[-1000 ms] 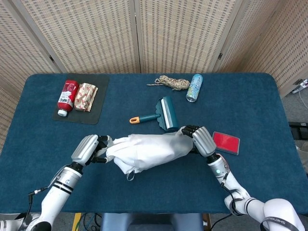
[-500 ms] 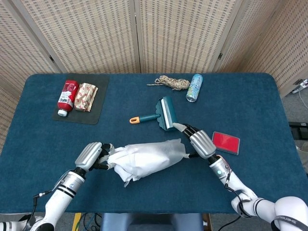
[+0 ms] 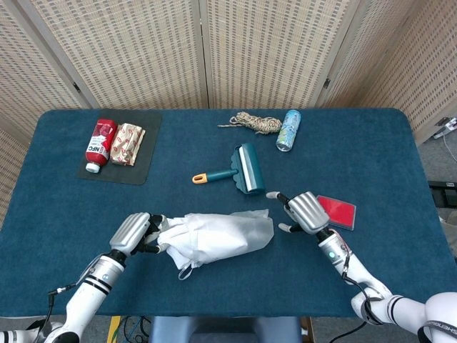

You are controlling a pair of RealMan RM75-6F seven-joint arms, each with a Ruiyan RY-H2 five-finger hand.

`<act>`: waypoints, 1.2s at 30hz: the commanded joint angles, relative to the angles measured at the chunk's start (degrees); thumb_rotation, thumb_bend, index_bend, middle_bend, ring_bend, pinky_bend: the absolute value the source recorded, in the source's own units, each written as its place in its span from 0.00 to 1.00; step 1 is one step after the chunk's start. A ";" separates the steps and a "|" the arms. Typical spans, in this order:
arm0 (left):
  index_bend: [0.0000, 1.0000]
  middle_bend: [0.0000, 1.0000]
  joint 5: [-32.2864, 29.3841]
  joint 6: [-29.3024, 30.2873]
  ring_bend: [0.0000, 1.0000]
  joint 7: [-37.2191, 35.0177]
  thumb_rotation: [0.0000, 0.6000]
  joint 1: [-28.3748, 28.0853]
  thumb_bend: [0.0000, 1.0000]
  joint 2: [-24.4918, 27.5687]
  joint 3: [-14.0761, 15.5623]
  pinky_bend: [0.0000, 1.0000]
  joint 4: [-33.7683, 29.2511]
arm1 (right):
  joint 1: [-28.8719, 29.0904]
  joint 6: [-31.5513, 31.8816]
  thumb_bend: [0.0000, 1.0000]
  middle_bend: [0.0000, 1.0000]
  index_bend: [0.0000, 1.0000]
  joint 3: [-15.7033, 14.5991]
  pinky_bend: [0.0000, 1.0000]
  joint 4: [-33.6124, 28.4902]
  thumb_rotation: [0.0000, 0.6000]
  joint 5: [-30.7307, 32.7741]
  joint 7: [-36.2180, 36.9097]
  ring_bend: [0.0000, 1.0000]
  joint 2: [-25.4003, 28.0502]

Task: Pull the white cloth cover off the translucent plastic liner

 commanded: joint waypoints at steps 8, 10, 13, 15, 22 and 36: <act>0.78 1.00 0.03 -0.14 0.87 0.11 1.00 0.16 0.54 -0.22 -0.31 0.97 -0.11 | 1.79 -7.54 0.00 1.00 0.34 0.18 1.00 -4.28 1.00 2.52 -1.97 1.00 1.31; 0.78 1.00 0.06 -0.14 0.87 0.15 1.00 0.17 0.54 -0.34 -0.41 0.97 -0.16 | 2.10 -8.26 0.00 1.00 0.34 0.23 1.00 -4.34 1.00 2.58 -1.89 1.00 0.96; 0.77 1.00 0.00 -0.20 0.87 0.22 1.00 0.16 0.54 -0.57 -0.51 0.97 -0.12 | 2.55 -9.13 0.00 1.00 0.34 0.42 1.00 -3.97 1.00 2.72 -1.83 1.00 0.19; 0.77 1.00 -0.03 -0.28 0.87 0.28 1.00 0.14 0.54 -0.70 -0.55 0.97 -0.09 | 2.94 -9.94 0.00 1.00 0.34 0.57 1.00 -3.67 1.00 2.91 -1.50 1.00 -0.47; 0.78 1.00 -0.09 -0.24 0.87 0.49 1.00 0.18 0.54 -1.10 -0.74 0.97 -0.06 | 4.06 -12.05 0.40 1.00 0.47 0.96 1.00 -1.82 1.00 3.32 -0.03 1.00 -2.41; 0.78 1.00 0.12 0.40 0.87 -0.26 1.00 1.72 0.54 0.28 -0.04 0.97 0.58 | 2.92 -9.87 0.71 1.00 0.66 1.47 1.00 -2.37 1.00 3.63 -1.47 1.00 -0.84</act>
